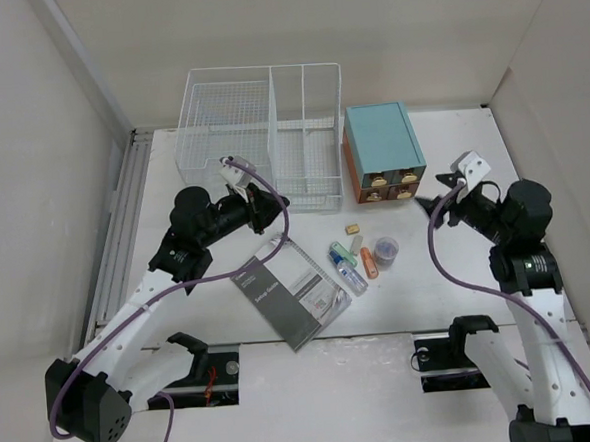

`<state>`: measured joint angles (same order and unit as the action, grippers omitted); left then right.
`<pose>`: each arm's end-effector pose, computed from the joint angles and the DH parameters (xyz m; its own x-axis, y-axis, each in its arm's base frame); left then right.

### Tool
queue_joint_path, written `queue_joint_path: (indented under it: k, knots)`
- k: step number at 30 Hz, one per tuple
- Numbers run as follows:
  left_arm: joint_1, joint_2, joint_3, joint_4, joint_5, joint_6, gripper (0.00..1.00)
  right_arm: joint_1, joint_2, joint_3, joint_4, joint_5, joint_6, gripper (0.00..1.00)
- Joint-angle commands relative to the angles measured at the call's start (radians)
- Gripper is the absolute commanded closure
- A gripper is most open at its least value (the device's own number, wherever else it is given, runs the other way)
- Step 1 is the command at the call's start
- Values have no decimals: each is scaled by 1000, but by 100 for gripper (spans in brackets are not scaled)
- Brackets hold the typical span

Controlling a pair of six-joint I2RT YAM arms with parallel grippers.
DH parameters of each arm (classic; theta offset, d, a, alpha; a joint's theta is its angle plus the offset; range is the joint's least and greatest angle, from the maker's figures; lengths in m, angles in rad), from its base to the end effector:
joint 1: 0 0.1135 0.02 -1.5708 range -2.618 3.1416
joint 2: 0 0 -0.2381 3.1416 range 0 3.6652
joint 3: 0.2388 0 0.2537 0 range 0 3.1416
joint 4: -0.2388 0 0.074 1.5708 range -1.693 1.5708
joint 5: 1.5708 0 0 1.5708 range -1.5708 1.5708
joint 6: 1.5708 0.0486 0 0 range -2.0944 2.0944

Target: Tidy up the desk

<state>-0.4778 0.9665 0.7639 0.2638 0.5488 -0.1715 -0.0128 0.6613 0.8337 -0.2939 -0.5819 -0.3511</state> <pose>0.2134 -0.1391 0.3257 -0.0923 -0.1161 -0.9889 0.8514 0.5058 -0.1389 0.1787 0.0244 0.3472 0.0701 -0.2882 -0.9550 -0.5439 0.7915 -0.2788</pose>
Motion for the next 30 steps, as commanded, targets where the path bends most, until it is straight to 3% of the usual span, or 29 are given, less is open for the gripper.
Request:
queue_joint_path:
  k: [1,2,3,4,7,8,10,12,13,16,18,21,30]
  knots:
    - [-34,-9,46,3,-45,-3,63,-1,76,47,-91,-289,-72,0]
    - [-53,-9,58,-11,-70,-3,32,-1,99,56,-108,-380,-83,0]
    - [-74,-9,89,-33,-91,-31,12,17,121,65,-147,-407,-97,0]
    - [-106,0,104,-91,-102,-46,2,34,142,74,-157,-418,-106,0]
    - [-146,15,117,-181,-239,-216,0,147,227,96,-189,-418,-127,0]
    - [-212,-20,73,-207,-362,-308,0,221,269,96,-173,-409,-127,0]
    - [-238,-43,25,-207,-517,-344,0,304,316,96,-146,-386,-127,0]
    - [-297,-119,-15,-265,-759,-475,0,396,403,96,-120,-330,-127,0]
    - [-306,-152,-68,-282,-824,-532,0,477,437,107,-94,-267,-127,0]
    - [-315,-320,-158,-342,-991,-737,0,548,577,146,-39,-219,-59,0]
    - [-324,-450,-228,-371,-1041,-793,0,568,647,180,33,-196,18,0]
    - [-324,-515,-259,-431,-1072,-815,0,608,773,223,107,-122,81,0]
    - [-324,-465,-261,-503,-1007,-858,0,731,1092,390,160,-3,195,4]
